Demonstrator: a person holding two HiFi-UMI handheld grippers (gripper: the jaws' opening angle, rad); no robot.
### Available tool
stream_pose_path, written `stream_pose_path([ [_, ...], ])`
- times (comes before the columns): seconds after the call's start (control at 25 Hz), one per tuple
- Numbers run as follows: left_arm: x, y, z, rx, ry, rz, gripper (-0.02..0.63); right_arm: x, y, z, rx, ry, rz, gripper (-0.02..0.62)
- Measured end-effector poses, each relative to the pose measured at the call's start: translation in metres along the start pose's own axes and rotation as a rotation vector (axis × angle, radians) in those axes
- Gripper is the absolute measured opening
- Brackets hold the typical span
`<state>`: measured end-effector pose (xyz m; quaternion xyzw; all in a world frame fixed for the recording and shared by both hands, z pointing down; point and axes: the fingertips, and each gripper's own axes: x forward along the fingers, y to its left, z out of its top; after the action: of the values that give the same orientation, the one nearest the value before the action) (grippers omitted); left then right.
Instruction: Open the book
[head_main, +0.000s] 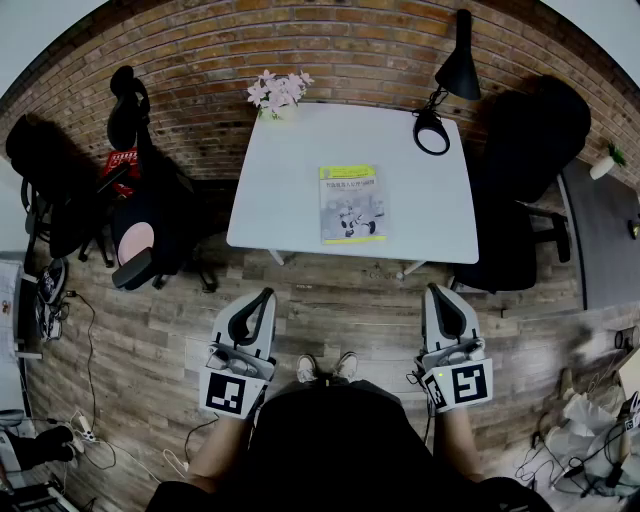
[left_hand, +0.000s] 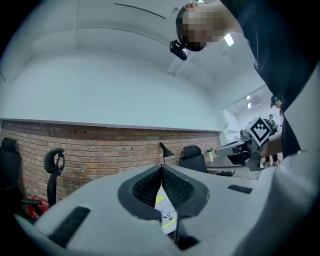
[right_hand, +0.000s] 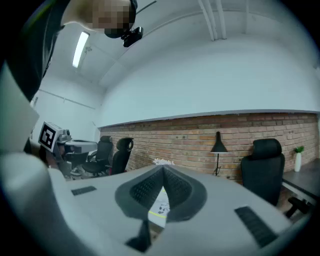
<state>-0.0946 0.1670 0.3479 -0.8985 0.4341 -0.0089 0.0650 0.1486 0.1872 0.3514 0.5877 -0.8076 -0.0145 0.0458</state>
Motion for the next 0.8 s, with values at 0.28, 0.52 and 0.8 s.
stream_pose_path([
  [0.28, 0.003, -0.005, -0.002, -0.002, 0.021, 0.029, 0.025, 0.000, -0.008, -0.005, 0.031, -0.012, 0.028, 0.014],
  [0.52, -0.004, -0.001, -0.007, 0.034, 0.040, 0.087, 0.025, -0.005, -0.018, -0.022, 0.089, -0.023, 0.066, 0.014],
  [0.8, 0.005, 0.000, -0.010, 0.038, 0.046, 0.091, 0.025, -0.008, -0.029, -0.041, 0.097, 0.033, 0.050, 0.014],
])
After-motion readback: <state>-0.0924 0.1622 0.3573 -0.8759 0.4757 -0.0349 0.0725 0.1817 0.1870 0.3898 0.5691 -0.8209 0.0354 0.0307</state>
